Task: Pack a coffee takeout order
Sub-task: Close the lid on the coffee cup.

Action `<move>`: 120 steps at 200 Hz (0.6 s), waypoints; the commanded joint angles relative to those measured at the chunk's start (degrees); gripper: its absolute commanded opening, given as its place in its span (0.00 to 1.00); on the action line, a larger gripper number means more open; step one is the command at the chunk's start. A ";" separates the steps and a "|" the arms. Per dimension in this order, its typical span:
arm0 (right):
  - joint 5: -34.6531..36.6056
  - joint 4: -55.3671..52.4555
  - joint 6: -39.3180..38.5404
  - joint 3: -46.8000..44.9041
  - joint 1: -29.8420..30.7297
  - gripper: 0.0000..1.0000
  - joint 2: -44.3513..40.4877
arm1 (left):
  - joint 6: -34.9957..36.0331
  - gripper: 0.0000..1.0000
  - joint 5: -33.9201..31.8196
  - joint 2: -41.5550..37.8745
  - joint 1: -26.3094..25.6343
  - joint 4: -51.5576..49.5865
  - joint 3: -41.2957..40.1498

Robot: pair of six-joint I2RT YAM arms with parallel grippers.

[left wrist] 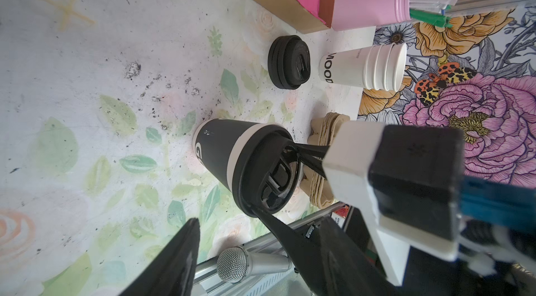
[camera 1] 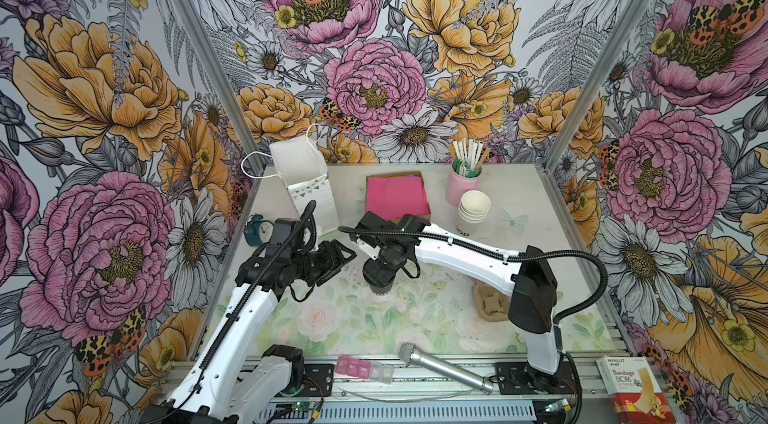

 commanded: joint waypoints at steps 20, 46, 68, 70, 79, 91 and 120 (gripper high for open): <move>1.97 -2.40 -0.32 2.48 0.54 0.69 1.99 | -0.59 0.67 -1.31 -0.33 -0.40 0.24 -0.74; 3.15 -2.98 -0.22 3.01 0.68 0.69 1.42 | -0.50 0.67 -1.30 -0.35 -0.27 0.17 -0.80; 3.90 -3.55 -0.22 3.86 0.77 0.69 0.84 | -0.58 0.67 -1.30 -0.33 -0.21 0.17 -0.81; 3.97 -3.62 -0.22 4.01 0.77 0.69 0.81 | -0.53 0.67 -1.30 -0.32 -0.22 0.16 -0.81; 4.28 -3.64 -0.31 4.30 0.79 0.69 0.60 | -0.49 0.67 -1.27 -0.44 -0.22 0.14 -0.78; 4.64 -3.86 -0.31 4.85 0.81 0.69 0.61 | -0.49 0.67 -1.30 -0.38 -0.20 0.14 -0.76; 4.69 -4.21 -0.40 5.10 0.76 0.69 0.93 | -0.40 0.67 -1.30 -0.28 -0.13 0.14 -0.77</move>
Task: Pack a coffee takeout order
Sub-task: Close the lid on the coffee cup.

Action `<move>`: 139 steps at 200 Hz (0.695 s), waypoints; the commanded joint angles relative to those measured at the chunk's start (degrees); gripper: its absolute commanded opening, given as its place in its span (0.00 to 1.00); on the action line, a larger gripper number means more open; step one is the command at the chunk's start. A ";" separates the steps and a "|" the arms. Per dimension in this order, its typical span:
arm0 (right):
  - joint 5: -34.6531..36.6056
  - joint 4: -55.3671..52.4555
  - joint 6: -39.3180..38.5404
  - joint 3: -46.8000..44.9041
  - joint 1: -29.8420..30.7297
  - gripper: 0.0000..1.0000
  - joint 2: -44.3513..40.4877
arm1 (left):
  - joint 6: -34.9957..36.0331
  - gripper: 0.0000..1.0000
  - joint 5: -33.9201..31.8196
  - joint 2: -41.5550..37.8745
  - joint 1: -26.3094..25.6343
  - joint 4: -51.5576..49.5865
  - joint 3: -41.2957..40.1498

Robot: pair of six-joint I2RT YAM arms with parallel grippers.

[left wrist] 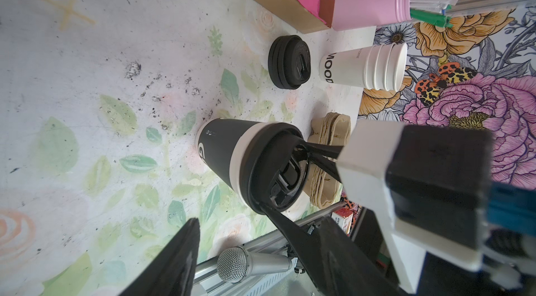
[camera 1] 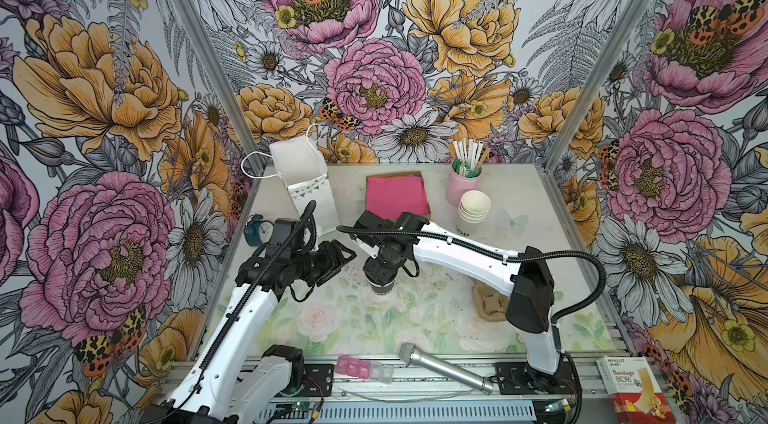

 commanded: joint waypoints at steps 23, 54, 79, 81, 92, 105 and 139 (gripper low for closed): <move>0.93 -0.80 -0.30 1.34 0.35 0.69 0.79 | -0.42 0.67 -1.28 -0.41 -0.12 0.17 -0.72; 0.52 -0.85 -0.18 0.93 0.28 0.69 1.22 | -0.50 0.67 -1.21 -0.42 -0.13 0.23 -0.87; -0.49 -0.80 -0.14 0.15 0.35 0.69 1.29 | -0.60 0.67 -1.30 -0.42 -0.13 0.20 -0.94; -0.52 -0.80 -0.13 0.11 0.35 0.69 1.27 | -0.60 0.67 -1.29 -0.41 -0.13 0.20 -0.87; -0.75 -0.80 -0.02 -0.46 0.35 0.69 1.36 | -0.56 0.67 -1.28 -0.44 -0.13 0.17 -0.94; -0.76 -0.80 -0.08 -0.98 0.35 0.69 1.43 | -0.56 0.68 -1.28 -0.32 -0.13 0.15 -0.98; -1.01 -0.80 -0.05 -1.56 0.48 0.69 1.72 | -0.49 0.67 -1.29 -0.11 -0.13 0.26 -0.94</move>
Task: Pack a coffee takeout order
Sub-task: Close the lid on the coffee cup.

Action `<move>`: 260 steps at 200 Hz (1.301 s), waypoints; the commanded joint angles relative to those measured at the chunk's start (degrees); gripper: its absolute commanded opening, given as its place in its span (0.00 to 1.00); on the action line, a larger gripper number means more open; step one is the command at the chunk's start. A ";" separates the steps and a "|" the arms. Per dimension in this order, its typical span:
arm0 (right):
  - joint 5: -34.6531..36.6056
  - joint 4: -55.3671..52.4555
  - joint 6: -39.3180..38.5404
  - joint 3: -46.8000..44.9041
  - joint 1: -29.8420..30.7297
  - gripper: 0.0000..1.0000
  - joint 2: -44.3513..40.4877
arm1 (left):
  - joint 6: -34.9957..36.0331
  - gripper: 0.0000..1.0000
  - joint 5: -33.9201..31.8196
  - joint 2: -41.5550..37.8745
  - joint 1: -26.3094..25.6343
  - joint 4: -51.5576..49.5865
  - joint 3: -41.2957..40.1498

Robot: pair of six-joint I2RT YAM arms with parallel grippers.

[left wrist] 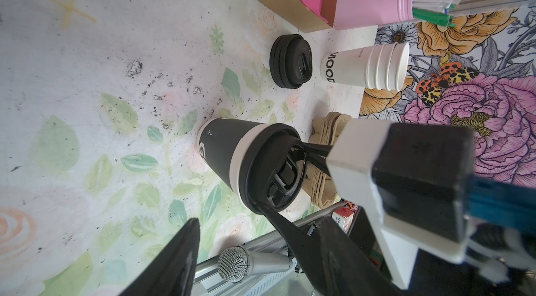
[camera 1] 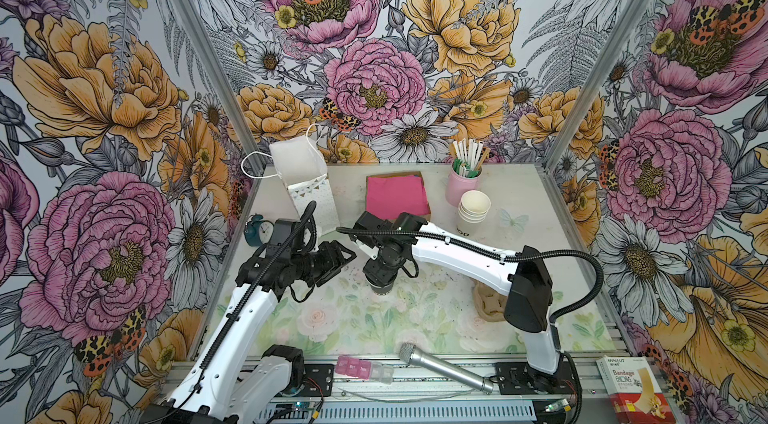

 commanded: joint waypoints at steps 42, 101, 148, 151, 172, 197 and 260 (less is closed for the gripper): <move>-0.37 -0.45 -0.09 -2.13 0.50 0.70 0.95 | -0.37 0.67 -1.19 0.29 -0.22 0.28 -0.52; -0.85 -0.45 1.33 -1.39 -1.21 0.71 0.70 | 0.17 0.68 -0.93 1.24 -0.36 0.28 0.06; -1.58 -0.43 0.93 -0.64 -1.52 0.71 0.89 | 0.75 0.68 -0.93 1.96 -0.31 0.32 0.74; -1.60 -0.45 1.06 -0.71 -1.52 0.72 0.92 | 0.82 0.68 -1.01 1.96 -0.30 0.32 0.79; -1.84 -0.37 1.25 -0.67 -1.52 0.71 0.73 | 0.90 0.68 -1.28 2.24 -0.29 0.39 0.87; -2.13 -0.37 0.93 0.04 -1.48 0.71 0.50 | 1.30 0.67 -1.10 2.75 -0.28 0.37 0.93; -2.21 -0.28 0.81 0.41 -1.52 0.72 -0.23 | 1.18 0.68 -1.24 2.66 -0.27 0.39 0.61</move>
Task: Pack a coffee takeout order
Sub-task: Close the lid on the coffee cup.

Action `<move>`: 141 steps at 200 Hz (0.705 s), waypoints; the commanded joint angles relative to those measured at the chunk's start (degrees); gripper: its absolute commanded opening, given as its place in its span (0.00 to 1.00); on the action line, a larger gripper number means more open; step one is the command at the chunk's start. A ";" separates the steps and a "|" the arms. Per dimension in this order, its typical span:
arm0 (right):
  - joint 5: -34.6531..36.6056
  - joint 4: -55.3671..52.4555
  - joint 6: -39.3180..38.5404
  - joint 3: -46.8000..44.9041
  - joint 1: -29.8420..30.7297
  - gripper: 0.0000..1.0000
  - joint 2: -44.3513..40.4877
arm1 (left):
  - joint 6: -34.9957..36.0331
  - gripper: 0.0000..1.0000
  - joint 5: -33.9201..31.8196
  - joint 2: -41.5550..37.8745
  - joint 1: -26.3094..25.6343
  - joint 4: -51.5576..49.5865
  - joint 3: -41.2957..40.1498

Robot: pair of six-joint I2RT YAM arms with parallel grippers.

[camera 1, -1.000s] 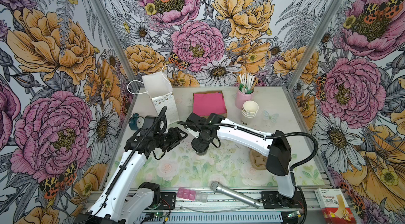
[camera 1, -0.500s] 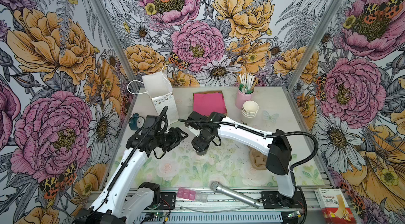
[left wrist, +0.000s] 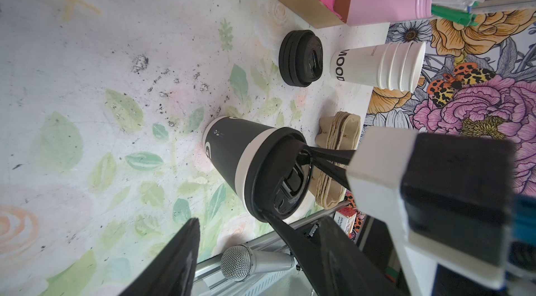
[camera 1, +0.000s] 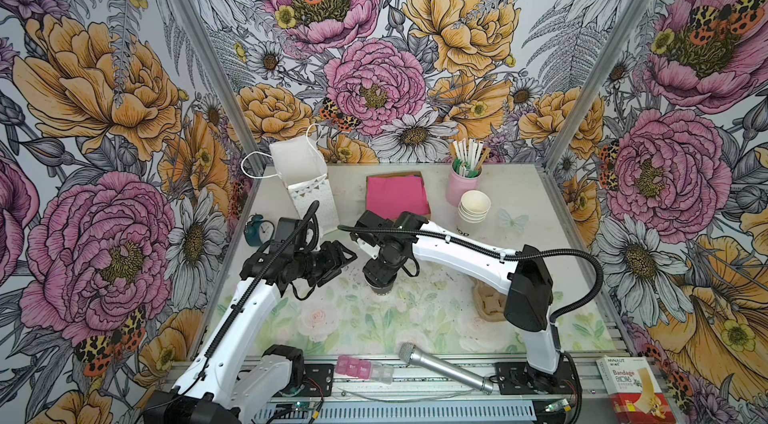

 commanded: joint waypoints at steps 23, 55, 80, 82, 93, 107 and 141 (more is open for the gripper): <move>0.36 -0.85 0.11 1.12 -0.27 0.74 -0.21 | 0.83 0.68 -1.21 0.08 -0.25 0.48 0.55; 0.08 -0.93 -0.21 1.17 -0.37 0.78 -0.14 | 0.79 0.67 -1.14 0.46 -0.56 0.56 0.56; -0.13 -0.88 -0.32 1.09 -0.48 0.79 -0.23 | 0.60 0.67 -0.85 0.87 -0.91 1.10 0.56; -0.17 -0.90 -0.31 1.18 -0.49 0.79 -0.28 | 0.57 0.67 -0.84 0.94 -0.92 1.17 0.55; -0.37 -0.85 -0.30 1.30 -0.58 0.79 -0.24 | 0.21 0.67 -0.76 0.91 -1.05 1.61 0.49; -0.54 -0.91 -0.15 1.68 -0.67 0.80 -0.08 | -0.16 0.67 -0.58 1.12 -1.16 2.38 0.48; -0.85 -0.93 0.23 3.02 -1.30 0.83 -0.21 | -0.25 0.67 -0.49 2.03 -1.58 3.07 0.95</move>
